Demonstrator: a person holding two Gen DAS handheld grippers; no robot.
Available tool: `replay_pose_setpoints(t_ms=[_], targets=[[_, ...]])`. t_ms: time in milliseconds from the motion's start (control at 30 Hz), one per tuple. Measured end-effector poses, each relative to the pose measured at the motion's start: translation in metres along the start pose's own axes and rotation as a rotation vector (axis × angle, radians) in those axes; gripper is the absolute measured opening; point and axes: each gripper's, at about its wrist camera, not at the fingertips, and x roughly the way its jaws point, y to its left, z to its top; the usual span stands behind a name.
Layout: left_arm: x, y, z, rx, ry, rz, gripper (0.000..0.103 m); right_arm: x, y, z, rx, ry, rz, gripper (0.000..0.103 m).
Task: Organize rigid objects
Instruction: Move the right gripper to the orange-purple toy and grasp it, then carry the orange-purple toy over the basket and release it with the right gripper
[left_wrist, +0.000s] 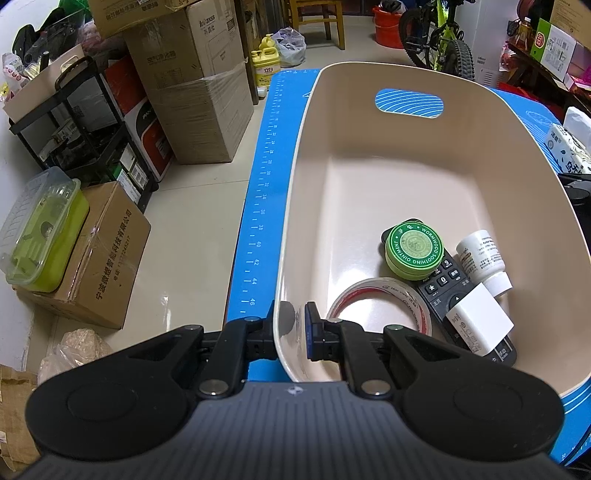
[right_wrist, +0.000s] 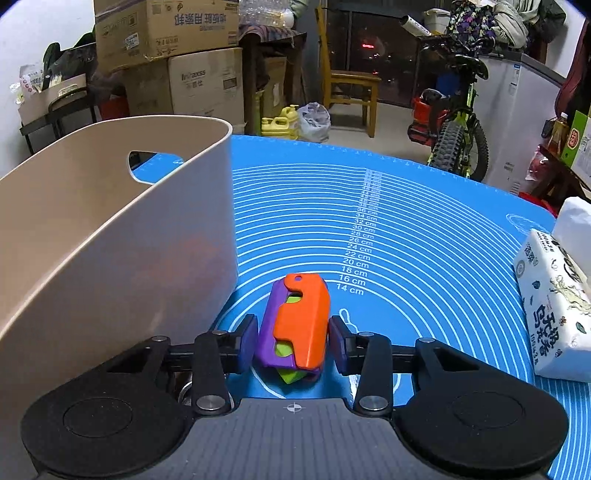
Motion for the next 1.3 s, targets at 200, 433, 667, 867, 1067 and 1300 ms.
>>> replay_pose_setpoints(t_ms=[200,433,667,867,1067,1300], targets=[[0.0,0.001,0.0,-0.002,-0.001,-0.003,0.013,-0.006,0.0,0.001,0.009,-0.004,-0.015,0.043],[0.0,0.001,0.0,-0.001,0.0,-0.001,0.013,-0.006,0.006,0.002,-0.028,0.001,-0.049,0.045],[-0.001,0.002,0.0,0.0,0.0,0.0,0.013,0.006,0.005,0.002,-0.025,0.035,-0.067,0.051],[-0.001,0.002,0.0,-0.001,-0.001,-0.001,0.013,0.004,0.001,-0.002,-0.01,0.02,-0.053,0.046],[0.0,0.001,-0.001,0.008,0.001,0.019,0.013,-0.018,-0.003,-0.002,0.011,0.008,-0.06,0.046],[-0.001,-0.001,0.0,0.002,0.002,0.021,0.013,-0.074,-0.005,0.011,0.035,-0.089,-0.054,0.046]])
